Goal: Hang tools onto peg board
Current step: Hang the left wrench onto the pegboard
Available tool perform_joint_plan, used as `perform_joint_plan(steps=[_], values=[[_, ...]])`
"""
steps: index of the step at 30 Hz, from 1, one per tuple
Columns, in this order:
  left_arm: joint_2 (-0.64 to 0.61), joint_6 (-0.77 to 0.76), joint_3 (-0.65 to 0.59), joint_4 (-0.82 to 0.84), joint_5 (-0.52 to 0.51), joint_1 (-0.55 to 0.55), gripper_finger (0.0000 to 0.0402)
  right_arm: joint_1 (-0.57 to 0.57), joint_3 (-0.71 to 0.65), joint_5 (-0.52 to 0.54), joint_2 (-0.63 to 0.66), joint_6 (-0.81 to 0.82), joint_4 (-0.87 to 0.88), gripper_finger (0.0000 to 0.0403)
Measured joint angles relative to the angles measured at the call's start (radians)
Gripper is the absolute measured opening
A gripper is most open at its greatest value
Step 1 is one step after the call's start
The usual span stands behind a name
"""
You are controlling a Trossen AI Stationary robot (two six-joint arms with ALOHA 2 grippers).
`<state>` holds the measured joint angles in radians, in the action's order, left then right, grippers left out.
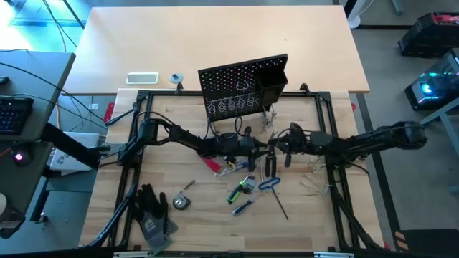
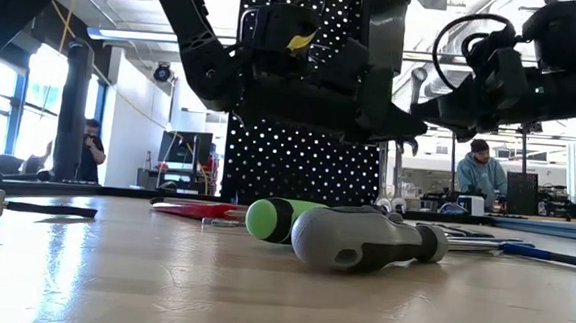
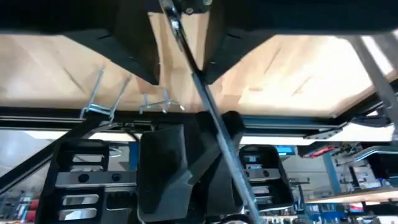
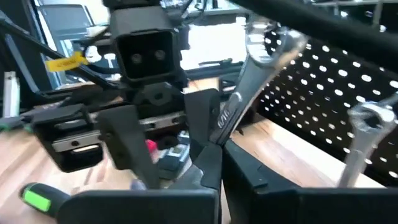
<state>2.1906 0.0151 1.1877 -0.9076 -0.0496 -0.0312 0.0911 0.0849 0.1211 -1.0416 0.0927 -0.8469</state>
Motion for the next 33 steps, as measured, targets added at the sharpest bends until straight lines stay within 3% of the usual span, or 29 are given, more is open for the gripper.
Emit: perform_joint_plan(steps=[6, 11, 33], values=[[0.000, -0.003, 0.000, 0.055, -0.008, -0.011, 0.0171, 0.130, 0.000, -0.145, 0.000, 0.004, 0.058, 0.0000], [0.000, -0.011, 0.000, 0.102, -0.020, -0.016, 0.0185, 0.211, 0.000, -0.237, 0.000, 0.004, 0.068, 0.0000], [-0.002, -0.005, 0.044, 0.142, -0.007, -0.055, 0.0109, 0.229, 0.000, -0.298, 0.000, 0.057, 0.093, 0.0000]])
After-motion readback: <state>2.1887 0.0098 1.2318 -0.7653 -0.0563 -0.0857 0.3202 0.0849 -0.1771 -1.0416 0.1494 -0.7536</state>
